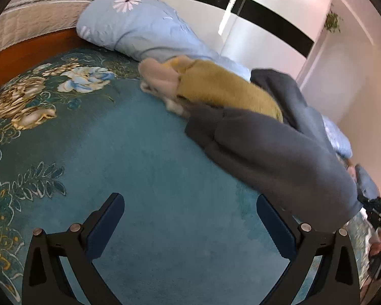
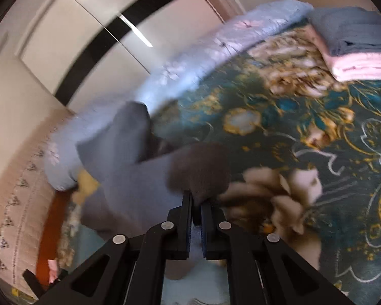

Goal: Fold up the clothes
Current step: 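Lift the grey hoodie off the yellow knit with the right gripper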

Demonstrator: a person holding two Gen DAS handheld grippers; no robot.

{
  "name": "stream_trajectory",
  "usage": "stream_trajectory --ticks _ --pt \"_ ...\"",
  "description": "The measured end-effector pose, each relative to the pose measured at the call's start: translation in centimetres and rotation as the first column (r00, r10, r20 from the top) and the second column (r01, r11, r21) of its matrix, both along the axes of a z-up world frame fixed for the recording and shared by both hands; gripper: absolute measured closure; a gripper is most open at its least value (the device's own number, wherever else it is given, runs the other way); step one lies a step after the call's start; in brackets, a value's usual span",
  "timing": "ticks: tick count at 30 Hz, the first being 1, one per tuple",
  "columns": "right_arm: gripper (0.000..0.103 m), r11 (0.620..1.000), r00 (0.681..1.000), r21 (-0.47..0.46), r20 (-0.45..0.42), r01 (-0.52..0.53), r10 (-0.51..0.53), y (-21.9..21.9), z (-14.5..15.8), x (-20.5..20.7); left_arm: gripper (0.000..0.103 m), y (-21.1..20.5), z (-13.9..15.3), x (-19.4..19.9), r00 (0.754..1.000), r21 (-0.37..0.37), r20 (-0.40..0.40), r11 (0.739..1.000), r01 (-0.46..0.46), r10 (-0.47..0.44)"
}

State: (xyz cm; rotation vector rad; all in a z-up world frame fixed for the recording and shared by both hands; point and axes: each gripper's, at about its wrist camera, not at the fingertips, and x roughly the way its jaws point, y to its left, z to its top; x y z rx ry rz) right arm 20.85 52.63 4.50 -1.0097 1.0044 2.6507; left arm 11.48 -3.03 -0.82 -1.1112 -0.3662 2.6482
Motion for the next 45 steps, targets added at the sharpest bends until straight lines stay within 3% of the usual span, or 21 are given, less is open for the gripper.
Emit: stream_trajectory --ticks 2,4,6,8,9,11,12,14,16,19,21,28,33,37,40,42,45 --pt "0.091 0.999 1.000 0.042 -0.002 -0.013 0.013 -0.4 0.9 0.3 0.000 -0.2 0.3 -0.2 1.000 0.005 -0.014 1.000 0.002 -0.001" --pt "0.076 0.995 1.000 0.099 0.009 -0.019 0.018 -1.0 2.0 0.5 0.000 -0.6 0.6 -0.3 1.000 0.000 -0.031 1.000 -0.007 0.007" --pt "0.042 0.970 1.000 0.243 0.015 -0.012 0.008 -2.6 4.3 0.9 0.000 -0.8 0.7 -0.2 0.999 -0.011 -0.043 1.000 -0.015 0.014" --pt "0.039 0.915 1.000 0.403 0.012 -0.013 0.009 -4.8 6.6 1.3 0.000 -0.8 0.7 -0.1 0.999 -0.028 -0.047 0.999 -0.024 0.023" --pt "0.037 0.860 1.000 0.510 0.004 -0.015 0.015 -6.7 8.0 1.2 0.000 -0.8 0.7 -0.1 0.999 -0.038 -0.046 0.999 -0.029 0.027" --pt "0.027 0.808 0.996 0.585 -0.016 -0.061 0.087 -10.0 9.0 0.5 0.000 -0.6 0.6 -0.3 0.999 -0.057 -0.041 0.998 -0.037 0.035" --pt "0.022 0.796 0.984 0.589 0.001 -0.142 0.176 -12.5 8.7 -0.7 0.000 -0.5 0.4 -0.5 0.999 -0.064 -0.033 0.997 -0.039 0.036" --pt "0.022 0.773 0.944 0.559 0.062 -0.301 0.323 -16.7 7.1 -2.9 0.000 -0.6 0.2 -0.6 0.999 -0.059 -0.017 0.998 -0.037 0.036" --pt "0.022 0.720 0.890 0.544 0.127 -0.432 0.438 -21.4 4.0 -5.4 0.000 -1.1 0.2 -0.6 0.999 -0.050 -0.017 0.998 -0.041 0.040" --pt "0.022 0.652 0.827 0.525 0.217 -0.547 0.518 -26.8 -0.3 -8.9 0.000 -1.7 0.5 -0.3 0.997 -0.065 -0.048 0.996 -0.069 0.065" --pt "0.022 0.634 0.803 0.503 0.268 -0.588 0.533 -28.9 -2.9 -11.3 0.000 -2.2 0.7 -0.1 0.995 -0.069 -0.066 0.994 -0.081 0.076" --pt "0.022 0.575 0.791 0.544 0.402 -0.611 0.461 -32.0 -7.3 -15.7 0.000 -2.5 1.1 -0.9 0.995 -0.035 -0.066 0.996 -0.079 0.076" --pt "0.021 0.580 0.810 0.566 0.407 -0.586 0.421 -32.3 -8.0 -16.9 0.000 -2.6 1.3 -0.9 0.994 -0.028 -0.069 0.996 -0.082 0.080" --pt "0.023 0.586 0.825 0.581 0.409 -0.565 0.390 -32.5 -8.2 -17.5 0.000 -2.7 1.4 -1.0 0.994 -0.023 -0.072 0.996 -0.085 0.083" --pt "0.050 0.610 0.835 0.572 0.405 -0.549 0.372 -32.3 -8.1 -17.8 0.000 -2.7 1.5 -1.0 0.994 -0.018 -0.074 0.996 -0.087 0.085" --pt "0.083 0.606 0.839 0.581 0.413 -0.543 0.355 -32.3 -7.9 -17.9 0.000 -2.7 1.5 -1.0 0.993 -0.016 -0.075 0.996 -0.088 0.087" --pt "0.095 0.616 0.851 0.588 0.389 -0.525 0.353 -32.0 -6.9 -17.5 0.000 -2.8 1.6 -1.0 0.993 -0.013 -0.077 0.996 -0.092 0.091"
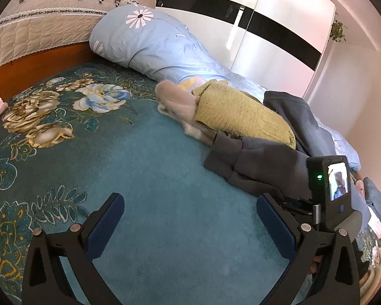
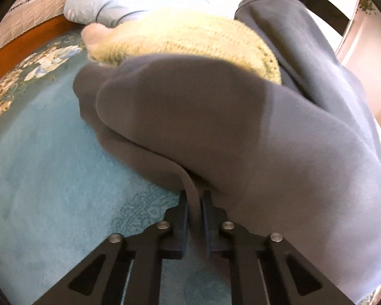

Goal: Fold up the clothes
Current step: 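Lift the grey hoodie off the yellow knit with the right gripper, then grasp the hoodie's ribbed hem with the left gripper while the right gripper holds it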

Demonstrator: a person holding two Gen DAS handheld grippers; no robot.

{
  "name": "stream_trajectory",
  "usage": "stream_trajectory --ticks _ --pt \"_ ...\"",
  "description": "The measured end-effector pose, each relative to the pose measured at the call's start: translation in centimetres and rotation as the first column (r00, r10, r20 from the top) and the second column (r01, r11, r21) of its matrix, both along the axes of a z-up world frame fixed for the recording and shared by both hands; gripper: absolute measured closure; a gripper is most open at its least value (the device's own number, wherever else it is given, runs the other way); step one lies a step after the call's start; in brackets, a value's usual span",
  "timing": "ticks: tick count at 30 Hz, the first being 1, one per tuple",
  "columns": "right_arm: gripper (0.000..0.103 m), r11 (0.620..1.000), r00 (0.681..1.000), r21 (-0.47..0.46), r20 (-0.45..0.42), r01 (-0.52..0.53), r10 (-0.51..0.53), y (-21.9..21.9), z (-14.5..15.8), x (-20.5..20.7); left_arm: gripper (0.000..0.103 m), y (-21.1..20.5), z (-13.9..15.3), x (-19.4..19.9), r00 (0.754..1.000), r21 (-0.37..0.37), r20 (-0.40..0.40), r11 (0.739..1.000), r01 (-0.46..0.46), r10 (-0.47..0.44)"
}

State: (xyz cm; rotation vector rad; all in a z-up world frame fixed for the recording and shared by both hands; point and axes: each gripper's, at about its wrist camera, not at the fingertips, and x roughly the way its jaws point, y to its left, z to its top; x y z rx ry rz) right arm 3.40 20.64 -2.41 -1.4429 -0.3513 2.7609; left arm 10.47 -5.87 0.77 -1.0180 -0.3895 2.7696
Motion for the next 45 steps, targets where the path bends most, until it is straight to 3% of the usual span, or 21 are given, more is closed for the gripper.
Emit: stream_trajectory --ticks 5,11,16,21,28,32,37,40,45 --pt "0.097 0.996 0.997 -0.086 -0.076 -0.004 -0.003 1.6 3.5 2.1 0.000 -0.3 -0.1 -0.2 1.000 0.000 0.001 1.000 -0.011 0.011" --pt "0.097 0.979 0.976 -0.201 -0.216 -0.012 -0.032 5.2 10.6 5.5 0.000 0.2 0.0 -0.2 1.000 -0.011 -0.018 1.000 0.010 -0.010" --pt "0.097 0.963 0.932 -0.261 -0.331 0.063 -0.150 11.4 16.1 9.1 0.000 0.0 -0.1 -0.4 0.999 0.036 -0.029 0.999 0.031 -0.030" --pt "0.097 0.924 0.878 -0.336 -0.367 0.182 -0.307 18.2 18.2 13.6 0.000 -0.4 -0.7 -0.5 0.998 0.126 -0.026 0.990 0.063 -0.060" --pt "0.097 0.851 0.804 -0.392 -0.342 0.348 -0.486 28.8 17.2 18.7 0.000 1.9 -0.8 0.6 0.989 0.067 -0.064 0.988 0.140 -0.136" --pt "0.097 0.749 0.742 -0.487 -0.262 0.450 -0.617 35.7 14.3 21.2 0.000 3.7 -1.4 0.9 0.980 0.063 -0.032 0.979 0.196 -0.194" --pt "0.097 0.656 0.702 -0.530 -0.151 0.537 -0.696 40.2 9.0 23.2 0.000 6.4 -1.6 0.1 0.970 0.101 0.040 0.967 0.233 -0.238" --pt "0.097 0.638 0.702 -0.545 -0.121 0.544 -0.702 41.6 7.0 24.0 0.000 10.1 -1.3 -0.8 0.949 0.110 0.085 0.950 0.293 -0.303" --pt "0.097 0.688 0.737 -0.516 -0.150 0.510 -0.659 40.8 6.3 24.4 0.000 18.7 -1.6 -2.5 0.904 0.103 0.193 0.924 0.368 -0.381"
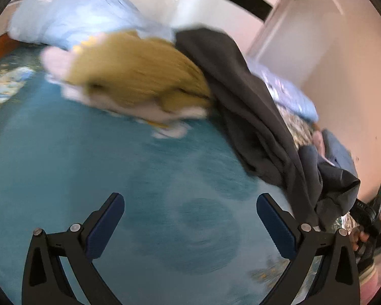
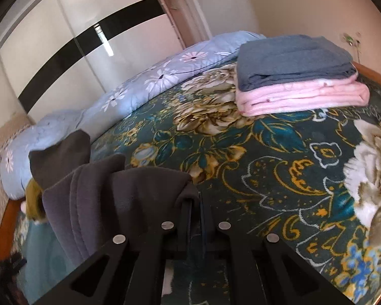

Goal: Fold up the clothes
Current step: 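Grasp the hoodie's ribbed hem with the left gripper while the right gripper holds it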

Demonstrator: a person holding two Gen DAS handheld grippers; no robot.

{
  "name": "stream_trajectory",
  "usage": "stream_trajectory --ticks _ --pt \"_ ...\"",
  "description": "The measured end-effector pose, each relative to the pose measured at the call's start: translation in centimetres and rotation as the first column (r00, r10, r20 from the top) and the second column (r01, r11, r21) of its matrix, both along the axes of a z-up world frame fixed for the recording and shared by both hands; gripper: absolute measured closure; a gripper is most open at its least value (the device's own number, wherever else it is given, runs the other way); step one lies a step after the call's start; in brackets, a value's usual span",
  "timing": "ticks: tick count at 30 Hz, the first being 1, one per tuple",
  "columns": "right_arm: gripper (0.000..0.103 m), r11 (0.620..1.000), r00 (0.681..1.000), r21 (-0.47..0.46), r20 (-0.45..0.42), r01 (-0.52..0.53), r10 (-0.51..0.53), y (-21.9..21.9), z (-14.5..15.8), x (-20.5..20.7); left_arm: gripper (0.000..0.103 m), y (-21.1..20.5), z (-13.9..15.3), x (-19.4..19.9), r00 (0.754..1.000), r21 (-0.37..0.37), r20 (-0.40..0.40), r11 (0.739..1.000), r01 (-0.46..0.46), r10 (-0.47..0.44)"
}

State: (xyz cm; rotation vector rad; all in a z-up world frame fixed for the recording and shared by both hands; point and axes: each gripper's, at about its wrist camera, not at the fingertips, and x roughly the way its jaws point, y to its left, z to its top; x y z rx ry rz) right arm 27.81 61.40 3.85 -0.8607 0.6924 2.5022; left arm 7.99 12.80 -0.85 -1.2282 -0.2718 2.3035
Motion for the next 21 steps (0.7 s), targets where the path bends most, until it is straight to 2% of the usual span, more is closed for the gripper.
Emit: stream_trajectory --ticks 5,10,13,16,17,19,21 --pt "0.097 0.999 0.999 0.004 -0.019 -0.036 0.036 0.2 -0.2 0.4 0.000 6.7 -2.7 -2.1 0.988 0.047 0.152 0.999 -0.016 0.008" --pt "0.097 0.998 0.997 0.011 -0.039 -0.064 0.064 0.5 -0.6 0.7 0.005 9.3 -4.3 -3.6 0.962 0.149 0.270 0.986 -0.077 0.034" --pt "0.097 0.997 0.996 0.008 -0.058 -0.073 0.074 0.6 -0.8 0.8 0.009 10.2 -4.7 -4.0 0.949 0.187 0.310 0.976 -0.113 0.051" --pt "0.097 0.997 0.995 -0.007 -0.073 -0.075 0.074 0.8 -1.1 0.8 0.021 11.1 -5.2 -4.3 0.933 0.220 0.355 0.965 -0.141 0.056" --pt "0.097 0.997 0.994 -0.011 -0.078 -0.075 0.074 0.8 -1.2 0.8 0.029 11.3 -5.3 -4.3 0.932 0.223 0.359 0.964 -0.148 0.061" --pt "0.097 0.997 0.994 -0.021 -0.085 -0.075 0.073 1.0 -1.5 0.8 0.035 11.9 -5.4 -4.4 0.928 0.224 0.365 0.961 -0.163 0.073" --pt "0.097 0.997 0.993 -0.032 -0.092 -0.074 0.071 1.1 -1.8 0.9 0.046 12.1 -5.6 -4.4 0.920 0.226 0.382 0.956 -0.189 0.091"
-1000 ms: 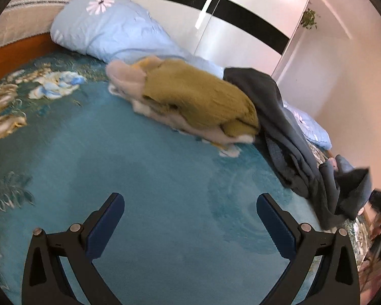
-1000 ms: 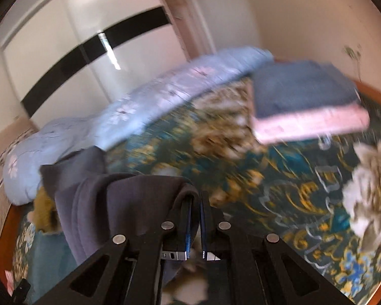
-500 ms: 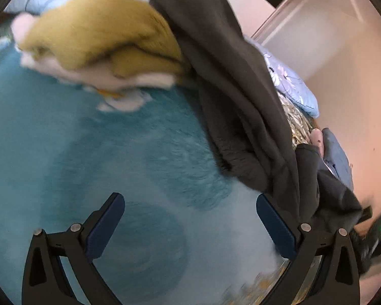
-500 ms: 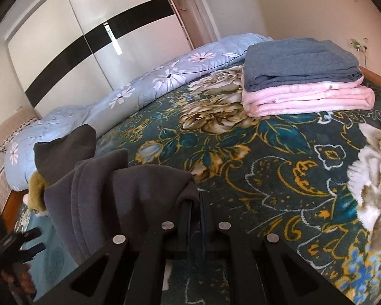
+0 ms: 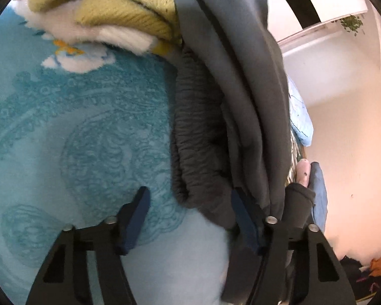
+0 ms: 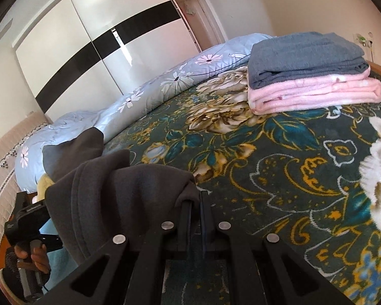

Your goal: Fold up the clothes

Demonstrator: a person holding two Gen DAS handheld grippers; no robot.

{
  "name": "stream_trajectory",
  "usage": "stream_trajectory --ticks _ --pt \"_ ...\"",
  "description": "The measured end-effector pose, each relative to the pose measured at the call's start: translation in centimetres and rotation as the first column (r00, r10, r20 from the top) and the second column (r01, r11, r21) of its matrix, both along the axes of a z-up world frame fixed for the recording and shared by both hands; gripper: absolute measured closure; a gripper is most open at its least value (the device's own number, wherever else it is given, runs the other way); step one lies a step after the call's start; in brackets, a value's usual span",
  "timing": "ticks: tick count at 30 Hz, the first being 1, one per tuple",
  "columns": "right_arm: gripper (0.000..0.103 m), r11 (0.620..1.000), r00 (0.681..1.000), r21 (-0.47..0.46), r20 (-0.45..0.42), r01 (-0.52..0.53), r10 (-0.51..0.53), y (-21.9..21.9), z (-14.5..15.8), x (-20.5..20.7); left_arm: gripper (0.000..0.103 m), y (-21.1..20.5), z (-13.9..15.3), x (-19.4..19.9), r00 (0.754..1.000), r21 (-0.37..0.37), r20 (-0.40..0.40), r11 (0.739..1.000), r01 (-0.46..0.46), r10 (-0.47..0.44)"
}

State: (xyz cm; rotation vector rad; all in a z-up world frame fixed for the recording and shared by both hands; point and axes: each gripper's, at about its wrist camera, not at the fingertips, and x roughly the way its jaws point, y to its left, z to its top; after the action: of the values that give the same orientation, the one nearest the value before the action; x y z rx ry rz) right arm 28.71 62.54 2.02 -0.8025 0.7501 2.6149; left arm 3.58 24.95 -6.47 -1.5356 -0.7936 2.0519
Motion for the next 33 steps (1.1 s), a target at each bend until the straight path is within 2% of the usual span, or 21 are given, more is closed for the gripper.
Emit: stream_trajectory --ticks 5,9,13,14,15,17,21,28,33 --pt "0.097 1.000 1.000 -0.014 -0.007 0.001 -0.001 0.2 -0.4 0.0 0.058 -0.1 -0.5 0.1 0.994 0.101 0.087 0.992 -0.073 0.065" --pt "0.097 1.000 1.000 -0.020 -0.010 0.003 -0.003 0.3 -0.5 -0.1 0.058 0.6 0.2 0.6 0.994 0.068 0.077 0.994 -0.085 0.080" --pt "0.097 0.999 1.000 -0.031 -0.007 0.007 -0.008 0.4 -0.7 -0.1 0.058 0.6 0.7 0.9 0.988 0.073 0.104 0.990 -0.123 0.115" --pt "0.097 0.999 1.000 -0.037 -0.007 0.009 -0.010 0.4 -0.8 -0.1 0.062 0.6 0.9 0.9 0.988 0.061 0.101 0.990 -0.124 0.117" --pt "0.097 0.999 1.000 -0.049 -0.008 0.013 -0.013 0.5 -0.8 -0.1 0.071 0.6 1.3 1.1 0.988 0.040 0.095 0.992 -0.123 0.119" --pt "0.097 0.998 1.000 -0.064 -0.011 0.014 -0.014 0.5 -0.7 0.0 0.076 0.6 1.9 1.4 0.989 0.002 0.082 0.992 -0.123 0.122" --pt "0.097 0.998 1.000 -0.054 -0.019 -0.008 0.007 -0.3 0.5 0.4 0.088 -0.2 3.6 2.3 0.992 -0.008 0.046 0.993 -0.119 0.119" --pt "0.097 0.996 0.995 -0.004 -0.050 -0.091 0.091 -3.9 4.0 0.5 0.091 -4.2 8.7 4.9 0.990 -0.067 -0.078 0.991 -0.119 0.113" --pt "0.097 0.981 0.978 0.008 -0.071 -0.194 0.194 -8.4 6.1 0.0 0.092 -10.9 12.5 7.6 0.973 -0.111 -0.194 0.982 -0.152 0.128"
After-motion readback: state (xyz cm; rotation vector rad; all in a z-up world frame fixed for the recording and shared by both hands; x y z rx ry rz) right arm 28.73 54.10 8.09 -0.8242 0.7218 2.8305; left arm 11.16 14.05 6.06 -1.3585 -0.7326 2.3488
